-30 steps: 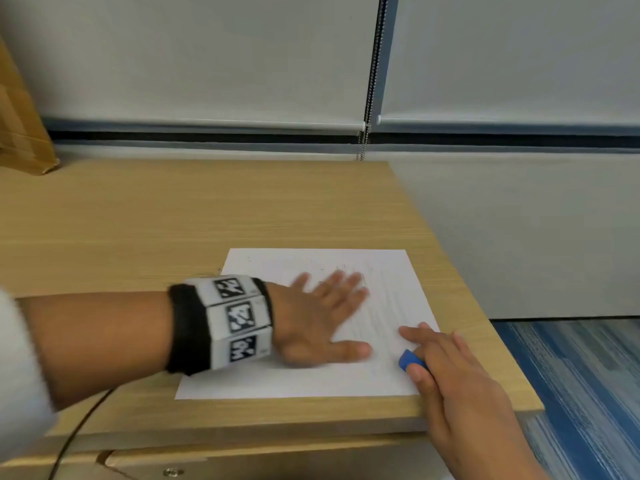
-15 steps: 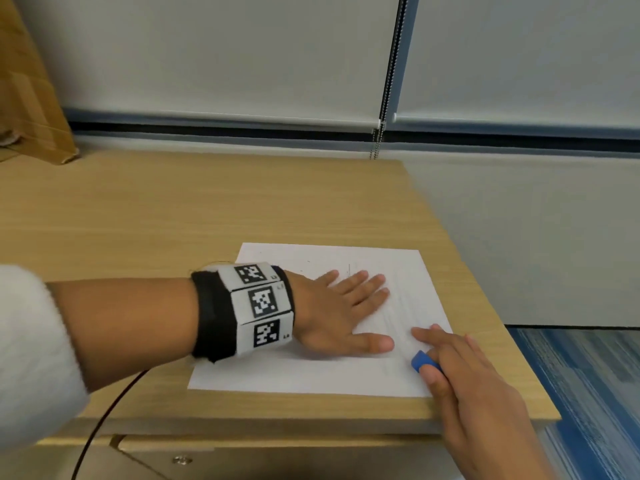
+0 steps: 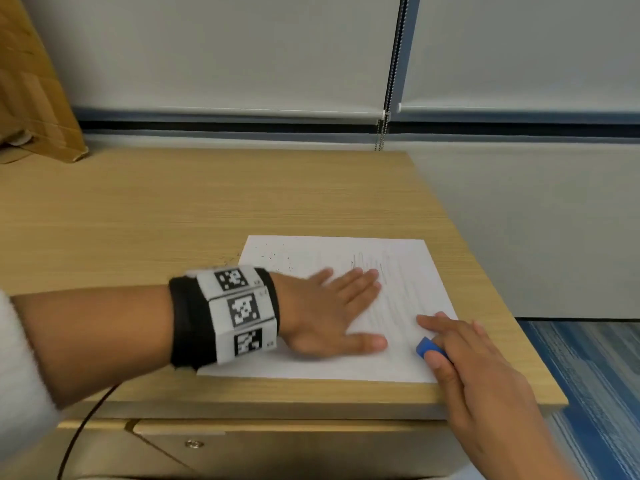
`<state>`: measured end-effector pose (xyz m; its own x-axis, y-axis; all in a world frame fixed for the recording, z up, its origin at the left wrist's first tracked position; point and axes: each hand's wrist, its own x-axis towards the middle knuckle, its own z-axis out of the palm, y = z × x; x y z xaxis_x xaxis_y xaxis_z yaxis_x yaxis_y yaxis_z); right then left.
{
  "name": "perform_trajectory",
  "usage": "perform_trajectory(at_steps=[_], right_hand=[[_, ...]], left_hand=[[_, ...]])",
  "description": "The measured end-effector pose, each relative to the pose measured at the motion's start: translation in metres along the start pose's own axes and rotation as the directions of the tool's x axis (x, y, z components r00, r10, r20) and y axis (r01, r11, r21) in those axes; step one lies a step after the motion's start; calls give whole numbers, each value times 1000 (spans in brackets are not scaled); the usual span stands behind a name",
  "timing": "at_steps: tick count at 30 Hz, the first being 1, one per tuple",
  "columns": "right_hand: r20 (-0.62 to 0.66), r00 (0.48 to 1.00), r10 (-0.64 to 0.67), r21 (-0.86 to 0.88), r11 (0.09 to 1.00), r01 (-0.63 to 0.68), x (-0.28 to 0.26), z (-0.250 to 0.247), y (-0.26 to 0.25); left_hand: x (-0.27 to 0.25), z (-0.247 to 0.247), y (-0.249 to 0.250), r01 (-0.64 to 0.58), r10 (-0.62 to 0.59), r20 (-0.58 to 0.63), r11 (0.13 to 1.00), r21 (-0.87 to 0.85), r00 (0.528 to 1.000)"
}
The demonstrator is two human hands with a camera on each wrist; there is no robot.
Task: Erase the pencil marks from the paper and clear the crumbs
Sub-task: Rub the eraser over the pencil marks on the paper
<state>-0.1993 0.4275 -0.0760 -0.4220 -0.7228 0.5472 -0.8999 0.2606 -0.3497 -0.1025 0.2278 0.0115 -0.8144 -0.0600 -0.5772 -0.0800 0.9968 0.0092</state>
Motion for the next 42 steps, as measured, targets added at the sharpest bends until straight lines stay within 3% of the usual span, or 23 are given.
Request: perform_trajectory(at_steps=[2, 4, 7, 9, 11, 13, 15, 16, 17, 19, 21, 23, 25, 27, 29, 30, 33, 36, 39, 42], right_hand=[[18, 1000, 8, 0, 1000, -8, 0, 0, 0], [34, 999, 20, -13, 1000, -19, 0, -1, 0], [54, 998, 25, -14, 1000, -25, -1, -2, 0], [59, 998, 25, -16, 1000, -24, -1, -2, -1], [51, 998, 26, -18, 1000, -25, -1, -3, -1], [48, 999, 24, -11, 1000, -24, -1, -3, -1], [44, 999, 19, 2, 1000, -19, -1, -3, -1], [41, 999, 19, 6, 1000, -20, -1, -3, -1], [42, 999, 22, 8, 1000, -22, -1, -3, -1], [54, 998, 31, 8, 999, -31, 0, -3, -2], [64, 997, 42, 9, 999, -42, -1, -4, -2], [63, 997, 45, 12, 999, -46, -1, -4, -3], [73, 996, 51, 16, 999, -52, 0, -5, -4], [83, 994, 65, 20, 998, -67, 0, -5, -4], [89, 994, 70, 23, 997, -73, 0, -6, -4], [89, 993, 71, 27, 997, -74, 0, -6, -5], [96, 992, 79, 24, 996, -81, 0, -7, -6], [99, 991, 92, 20, 995, -94, -1, -7, -6], [103, 991, 87, 13, 996, -89, 0, -8, -7], [110, 991, 78, 6, 997, -79, 2, -9, -8]], left_hand=[[-5, 7, -1, 26, -26, 44, 1000, -9, 999], [-15, 11, -21, 145, -142, 72, 989, -37, 987], [-29, 13, -52, 382, -373, 109, 921, -80, 921], [-35, 12, -60, 456, -446, 107, 883, -109, 889], [-37, 13, -53, 398, -394, 53, 912, -97, 917], [-40, 18, -33, 197, -197, -7, 980, -15, 980], [-42, 29, -14, -10, 10, -4, 999, 32, 1000], [-43, 34, -11, -50, 49, 11, 998, 31, 999], [-45, 38, -12, -34, 33, 25, 999, 19, 999], [-49, 38, -27, 112, -111, 55, 994, -16, 992], [-53, 34, -47, 286, -282, 90, 957, -37, 955], [-58, 29, -59, 377, -372, 90, 925, -48, 924], [-62, 29, -55, 329, -328, 35, 944, -18, 944], [-67, 35, -37, 148, -148, -8, 987, 58, 989], [-71, 45, -20, -25, 24, 14, 997, 74, 1000], [-72, 50, -17, -49, 48, 29, 997, 66, 998], [-78, 57, -35, 157, -158, 65, 987, 14, 985], [-78, 46, -60, 380, -377, 111, 925, -3, 920], [-69, 19, -66, 415, -406, 138, 908, -46, 903], [-49, -11, -66, 364, -364, 20, 925, -106, 931]])
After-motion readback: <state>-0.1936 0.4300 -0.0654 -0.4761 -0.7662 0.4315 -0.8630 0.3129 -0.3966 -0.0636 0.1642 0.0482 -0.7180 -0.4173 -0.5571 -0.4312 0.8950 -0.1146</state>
